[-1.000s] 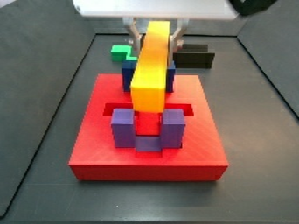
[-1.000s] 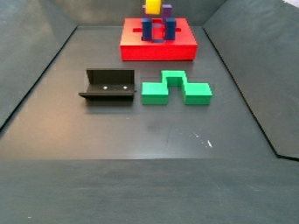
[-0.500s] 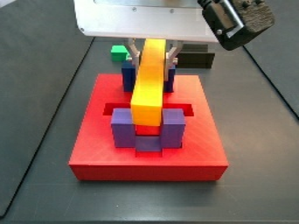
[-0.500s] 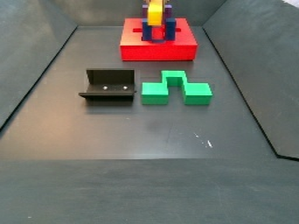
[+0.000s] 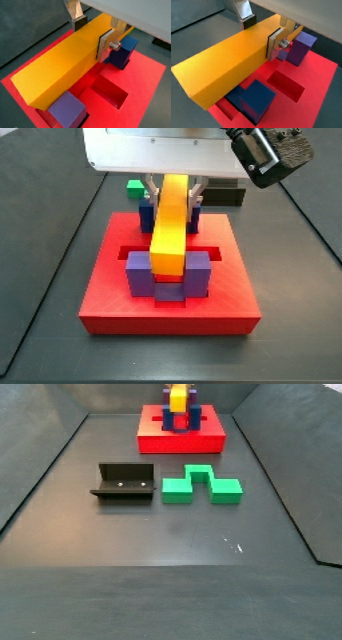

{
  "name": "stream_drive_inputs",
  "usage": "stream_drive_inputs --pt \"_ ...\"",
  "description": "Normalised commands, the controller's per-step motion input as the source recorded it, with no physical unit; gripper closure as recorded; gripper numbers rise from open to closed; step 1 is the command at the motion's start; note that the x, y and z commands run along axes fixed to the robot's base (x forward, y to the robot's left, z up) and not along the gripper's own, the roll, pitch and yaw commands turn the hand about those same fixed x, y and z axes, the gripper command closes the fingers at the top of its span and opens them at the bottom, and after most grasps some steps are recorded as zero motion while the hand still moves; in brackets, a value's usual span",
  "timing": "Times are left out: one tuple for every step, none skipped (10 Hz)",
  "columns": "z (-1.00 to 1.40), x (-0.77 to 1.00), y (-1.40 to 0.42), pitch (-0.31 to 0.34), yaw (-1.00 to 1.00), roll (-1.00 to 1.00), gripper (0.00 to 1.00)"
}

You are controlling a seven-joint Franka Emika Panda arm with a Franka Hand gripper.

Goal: Pick up the yellow object. Move up. Move to above the board. Insert the yellow object.
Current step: Insert the yellow object.

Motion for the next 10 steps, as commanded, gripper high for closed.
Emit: stream_drive_inputs --pt "0.0 0.03 -0.13 0.0 0.01 0.02 1.0" --pt "0.0 0.08 -0.05 0.003 0.05 0.02 1.0" --pt "-0.02 0.0 -0.01 0.0 0.1 0.03 1.0" --pt "-0.09 0.07 0.0 0.01 0.14 0.05 1.0" --pt "-0.13 0.0 0.0 0.0 0.15 0.06 1.0" --pt "-0.08 0.03 0.0 0.01 0.16 0.03 1.0" --pt "-0.04 0.0 -0.06 0.0 0.03 0.0 1.0" --pt "-0.03 0.02 -0.08 0.0 0.01 0.01 1.0" --pt "-0.01 0.0 -0.16 0.0 0.0 0.05 1.0" --pt "0.0 0.27 -0.31 0.097 0.0 0.19 1.0"
